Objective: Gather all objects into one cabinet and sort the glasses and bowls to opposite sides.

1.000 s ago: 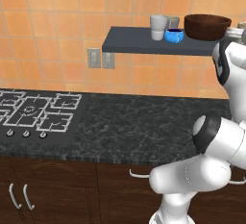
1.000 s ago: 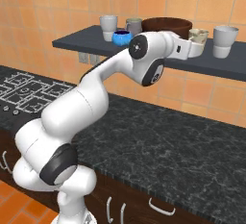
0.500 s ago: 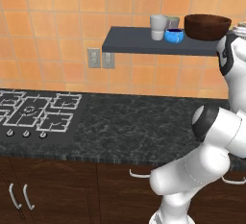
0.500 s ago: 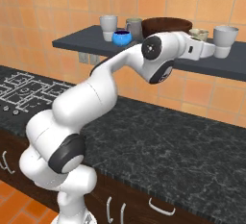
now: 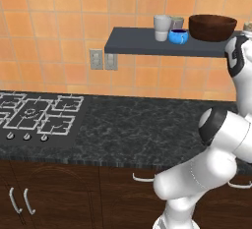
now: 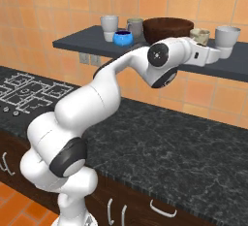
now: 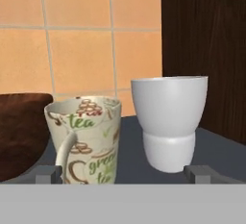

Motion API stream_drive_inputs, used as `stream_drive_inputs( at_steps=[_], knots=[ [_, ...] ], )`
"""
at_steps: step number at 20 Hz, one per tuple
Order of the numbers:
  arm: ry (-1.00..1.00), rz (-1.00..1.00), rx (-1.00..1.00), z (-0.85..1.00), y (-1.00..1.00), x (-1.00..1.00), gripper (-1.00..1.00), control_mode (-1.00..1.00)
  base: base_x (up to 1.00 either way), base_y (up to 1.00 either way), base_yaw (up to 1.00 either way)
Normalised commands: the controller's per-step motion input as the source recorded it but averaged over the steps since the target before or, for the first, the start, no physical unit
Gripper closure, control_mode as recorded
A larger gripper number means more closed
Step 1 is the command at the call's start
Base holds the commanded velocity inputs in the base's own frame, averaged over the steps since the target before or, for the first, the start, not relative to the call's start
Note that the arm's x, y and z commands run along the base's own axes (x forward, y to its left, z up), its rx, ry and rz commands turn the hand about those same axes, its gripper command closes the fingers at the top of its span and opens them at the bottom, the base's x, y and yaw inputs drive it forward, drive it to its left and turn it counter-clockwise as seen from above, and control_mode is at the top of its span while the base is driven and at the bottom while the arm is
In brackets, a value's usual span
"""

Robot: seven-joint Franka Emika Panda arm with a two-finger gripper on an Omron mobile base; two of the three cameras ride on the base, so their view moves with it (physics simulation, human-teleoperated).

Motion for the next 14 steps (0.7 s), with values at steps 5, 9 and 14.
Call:
stream_drive_inputs(
  at_steps=[5, 9, 14],
  knots=[
    [-0.01, 0.0, 0.0, -0.03, 0.0, 0.0, -1.0, -1.0, 0.0, 0.0, 0.0],
    [-0.09, 0.0, 0.0, 0.07, 0.0, 0.0, -1.0, -1.0, 0.0, 0.0, 0.0],
    [-0.11, 0.0, 0.0, 0.22, 0.08, 0.0, -1.0, -1.0, 0.0, 0.0, 0.0]
  ],
)
